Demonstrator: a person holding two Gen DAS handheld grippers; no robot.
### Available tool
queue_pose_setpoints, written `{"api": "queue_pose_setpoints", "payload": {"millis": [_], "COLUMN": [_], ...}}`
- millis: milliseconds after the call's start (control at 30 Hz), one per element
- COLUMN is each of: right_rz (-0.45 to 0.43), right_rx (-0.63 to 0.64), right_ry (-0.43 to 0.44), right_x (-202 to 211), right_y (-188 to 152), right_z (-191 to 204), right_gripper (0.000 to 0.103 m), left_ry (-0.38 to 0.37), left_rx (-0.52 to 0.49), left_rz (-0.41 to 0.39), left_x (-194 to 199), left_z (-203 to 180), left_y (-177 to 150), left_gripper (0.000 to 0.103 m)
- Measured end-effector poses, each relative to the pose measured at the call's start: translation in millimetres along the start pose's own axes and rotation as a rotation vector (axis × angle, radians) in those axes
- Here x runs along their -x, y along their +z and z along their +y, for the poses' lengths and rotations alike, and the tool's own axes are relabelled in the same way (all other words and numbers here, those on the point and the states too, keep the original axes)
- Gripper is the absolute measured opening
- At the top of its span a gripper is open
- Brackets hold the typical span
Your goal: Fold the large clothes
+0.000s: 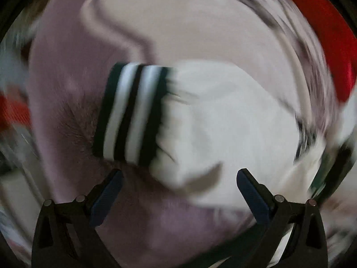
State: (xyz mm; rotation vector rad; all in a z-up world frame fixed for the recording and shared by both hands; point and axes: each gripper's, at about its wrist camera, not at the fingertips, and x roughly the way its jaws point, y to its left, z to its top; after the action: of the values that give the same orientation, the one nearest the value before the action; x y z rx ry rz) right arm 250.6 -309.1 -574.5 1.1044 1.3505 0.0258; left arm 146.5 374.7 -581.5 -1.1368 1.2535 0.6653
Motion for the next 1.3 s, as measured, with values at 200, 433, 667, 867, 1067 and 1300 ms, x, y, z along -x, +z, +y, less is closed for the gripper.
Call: {"api": "queue_pose_setpoints", "payload": {"millis": [200, 433, 667, 867, 1067, 1300], "right_rz": [0.089, 0.075, -0.007, -0.022, 0.041, 0.105], "right_rx": [0.091, 0.304, 0.452, 0.625, 0.804, 0.682], "right_ry": [-0.041, -0.144, -0.219, -0.479, -0.47, -0.397], "right_x": [-108.9, -174.0, -193.5, -219.7, -232.8, -209.7], "right_y": [-41.5, -74.1, -81.0, -77.7, -114.8, -94.2], "right_z": [78.1, 180.8, 248.6, 234.4, 265.9, 244.9], "right_gripper": [0.068, 0.068, 0.072, 0.016, 0.009, 0.051], "left_ry": [-0.146, -0.265, -0.255, -0.336, -0.307, -0.259], "left_rx": [0.249, 0.115, 0.001, -0.023, -0.056, -0.145], "left_rz": [-0.136, -0.306, -0.19, -0.096, -0.155, -0.356], "left_x": [-7.4, 46.5, -0.3, -17.0, -18.6, 9.4], "left_z": [36.1, 31.8, 17.0, 20.9, -0.5, -31.7], "left_y": [28.4, 95.5, 174.3, 154.7, 144.1, 139.1], "left_gripper": [0.042, 0.017, 0.018, 0.054, 0.064, 0.01]}}
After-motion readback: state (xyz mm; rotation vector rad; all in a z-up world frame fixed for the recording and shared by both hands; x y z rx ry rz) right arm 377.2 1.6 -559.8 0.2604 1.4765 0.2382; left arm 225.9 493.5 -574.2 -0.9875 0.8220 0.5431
